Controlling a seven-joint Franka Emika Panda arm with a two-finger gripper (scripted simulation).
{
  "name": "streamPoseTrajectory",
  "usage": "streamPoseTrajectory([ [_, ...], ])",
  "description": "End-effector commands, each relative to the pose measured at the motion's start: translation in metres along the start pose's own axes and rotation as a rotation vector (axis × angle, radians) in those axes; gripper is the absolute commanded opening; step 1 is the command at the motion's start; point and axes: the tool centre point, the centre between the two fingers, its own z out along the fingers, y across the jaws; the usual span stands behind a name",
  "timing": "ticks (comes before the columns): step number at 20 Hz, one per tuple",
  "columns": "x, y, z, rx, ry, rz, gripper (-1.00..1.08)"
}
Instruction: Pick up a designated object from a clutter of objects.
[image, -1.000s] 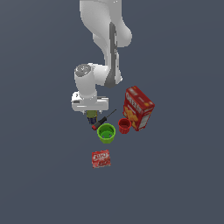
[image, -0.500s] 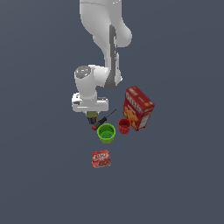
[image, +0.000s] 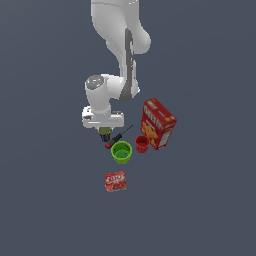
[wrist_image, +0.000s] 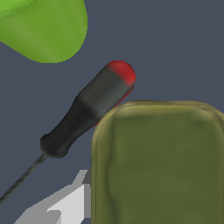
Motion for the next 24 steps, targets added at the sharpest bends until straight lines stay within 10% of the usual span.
streamPoseTrajectory([
  [1, 0.001, 0.000, -0.002, 0.000, 0.001, 0.000, -1.00],
  [24, 0.078, 0.024, -0.122, -0.003, 0.000, 0.001, -1.00],
])
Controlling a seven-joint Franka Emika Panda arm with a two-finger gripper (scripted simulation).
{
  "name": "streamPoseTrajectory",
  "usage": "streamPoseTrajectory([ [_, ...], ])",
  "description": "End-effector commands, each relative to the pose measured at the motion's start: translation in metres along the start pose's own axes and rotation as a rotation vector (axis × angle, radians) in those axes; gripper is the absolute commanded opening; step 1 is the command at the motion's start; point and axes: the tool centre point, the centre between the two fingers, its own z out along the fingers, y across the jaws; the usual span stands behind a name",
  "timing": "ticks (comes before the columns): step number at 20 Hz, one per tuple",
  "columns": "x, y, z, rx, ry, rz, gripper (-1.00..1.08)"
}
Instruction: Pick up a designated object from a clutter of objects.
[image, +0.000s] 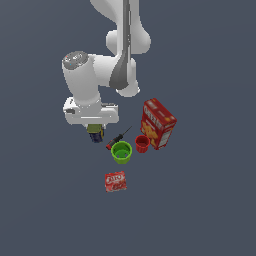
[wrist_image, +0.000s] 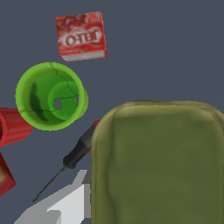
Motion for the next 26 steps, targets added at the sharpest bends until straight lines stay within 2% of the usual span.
streamPoseTrajectory([
  [1, 0.014, 0.004, -0.022, -0.001, 0.003, 0.000, -1.00],
  [13, 0.073, 0.021, -0.110, 0.000, 0.004, -0.001, -1.00],
  [26, 0.124, 0.036, -0.181, 0.001, 0.004, -0.002, -1.00],
])
